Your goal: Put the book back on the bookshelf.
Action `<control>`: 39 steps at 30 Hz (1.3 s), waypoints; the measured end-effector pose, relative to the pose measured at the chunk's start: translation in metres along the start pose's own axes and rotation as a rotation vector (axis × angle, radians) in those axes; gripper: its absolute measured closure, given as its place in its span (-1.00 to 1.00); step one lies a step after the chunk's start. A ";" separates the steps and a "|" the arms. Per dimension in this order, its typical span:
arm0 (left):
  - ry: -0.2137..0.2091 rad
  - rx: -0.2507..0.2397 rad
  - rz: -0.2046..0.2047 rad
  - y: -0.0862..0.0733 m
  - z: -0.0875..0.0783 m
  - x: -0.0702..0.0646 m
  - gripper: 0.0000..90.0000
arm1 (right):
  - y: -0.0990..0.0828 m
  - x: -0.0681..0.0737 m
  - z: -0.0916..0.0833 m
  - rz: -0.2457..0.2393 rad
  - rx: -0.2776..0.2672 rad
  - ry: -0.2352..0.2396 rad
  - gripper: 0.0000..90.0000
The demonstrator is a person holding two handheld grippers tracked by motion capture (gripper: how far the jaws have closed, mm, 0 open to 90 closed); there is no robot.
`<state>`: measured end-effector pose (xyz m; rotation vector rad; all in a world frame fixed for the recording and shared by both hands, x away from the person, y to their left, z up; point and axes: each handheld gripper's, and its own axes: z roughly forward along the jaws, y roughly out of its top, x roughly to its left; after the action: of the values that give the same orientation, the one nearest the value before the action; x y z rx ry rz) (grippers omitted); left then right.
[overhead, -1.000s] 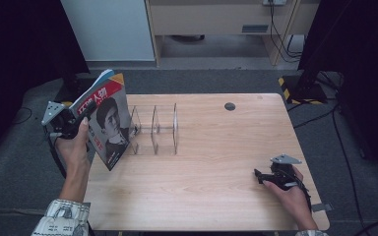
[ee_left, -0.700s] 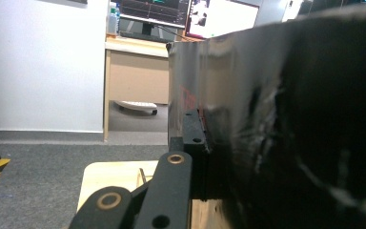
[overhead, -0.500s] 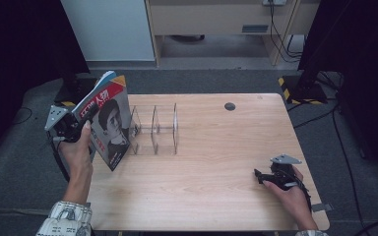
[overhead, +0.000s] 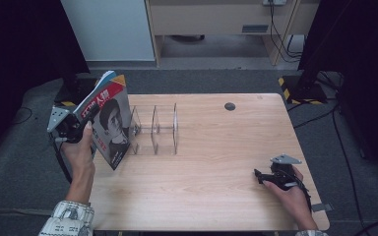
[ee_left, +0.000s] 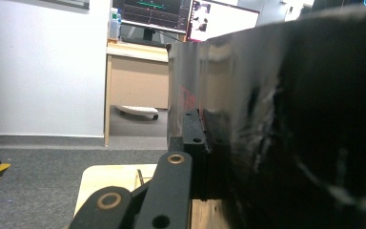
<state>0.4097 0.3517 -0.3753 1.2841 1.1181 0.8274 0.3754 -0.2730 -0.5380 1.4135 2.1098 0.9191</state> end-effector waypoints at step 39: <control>-0.003 -0.001 0.006 -0.008 0.006 -0.002 0.90 | 0.000 0.000 0.000 -0.001 -0.001 0.000 -0.65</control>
<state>0.4136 0.3464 -0.3836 1.2881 1.1117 0.8298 0.3751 -0.2729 -0.5380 1.4123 2.1098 0.9193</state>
